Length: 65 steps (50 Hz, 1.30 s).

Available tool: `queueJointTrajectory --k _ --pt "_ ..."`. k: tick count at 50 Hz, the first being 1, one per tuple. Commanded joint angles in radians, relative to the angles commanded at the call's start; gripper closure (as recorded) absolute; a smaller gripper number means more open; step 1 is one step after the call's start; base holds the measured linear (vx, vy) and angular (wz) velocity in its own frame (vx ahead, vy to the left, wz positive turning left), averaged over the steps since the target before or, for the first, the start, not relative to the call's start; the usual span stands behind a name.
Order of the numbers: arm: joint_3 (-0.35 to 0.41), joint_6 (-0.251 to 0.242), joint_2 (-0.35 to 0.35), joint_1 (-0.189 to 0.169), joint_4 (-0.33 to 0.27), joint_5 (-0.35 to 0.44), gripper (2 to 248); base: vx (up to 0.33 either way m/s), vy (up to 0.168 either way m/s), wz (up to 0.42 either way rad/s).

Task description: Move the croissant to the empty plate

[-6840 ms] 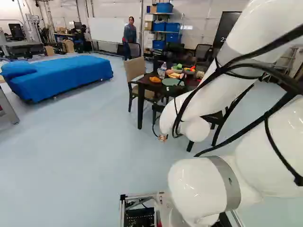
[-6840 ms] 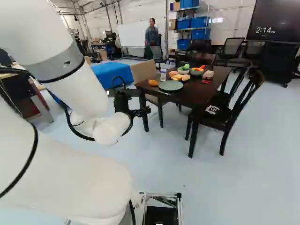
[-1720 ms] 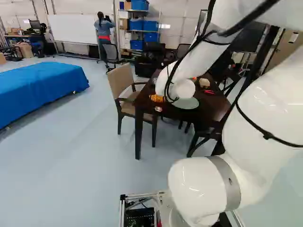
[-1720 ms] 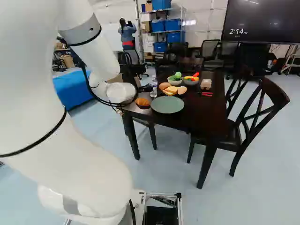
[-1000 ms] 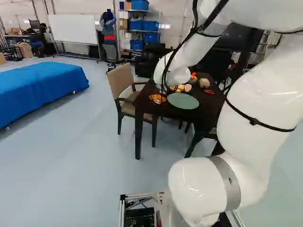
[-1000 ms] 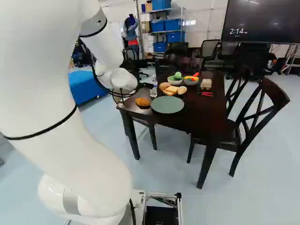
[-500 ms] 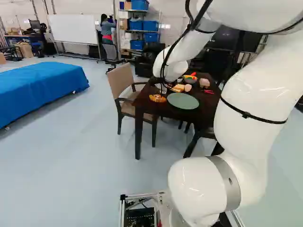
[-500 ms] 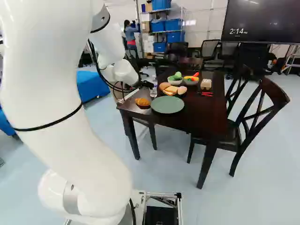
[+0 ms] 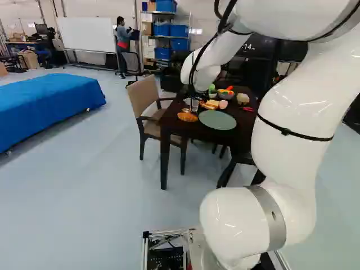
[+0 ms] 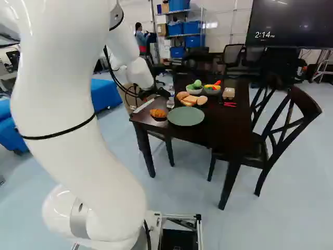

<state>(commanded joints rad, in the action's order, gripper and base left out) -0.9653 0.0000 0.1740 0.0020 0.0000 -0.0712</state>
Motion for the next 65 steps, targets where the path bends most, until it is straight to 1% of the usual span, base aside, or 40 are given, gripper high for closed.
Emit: queueJointTrajectory --k 21,48,65 --pt "-0.085 0.000 0.026 0.005 0.000 -0.202 3 0.000 0.000 0.000" --pt "-0.190 0.000 0.053 0.004 0.000 -0.430 3 0.000 0.000 0.000" --pt "-0.260 0.000 0.107 0.004 0.000 -0.522 3 0.000 0.000 0.000"
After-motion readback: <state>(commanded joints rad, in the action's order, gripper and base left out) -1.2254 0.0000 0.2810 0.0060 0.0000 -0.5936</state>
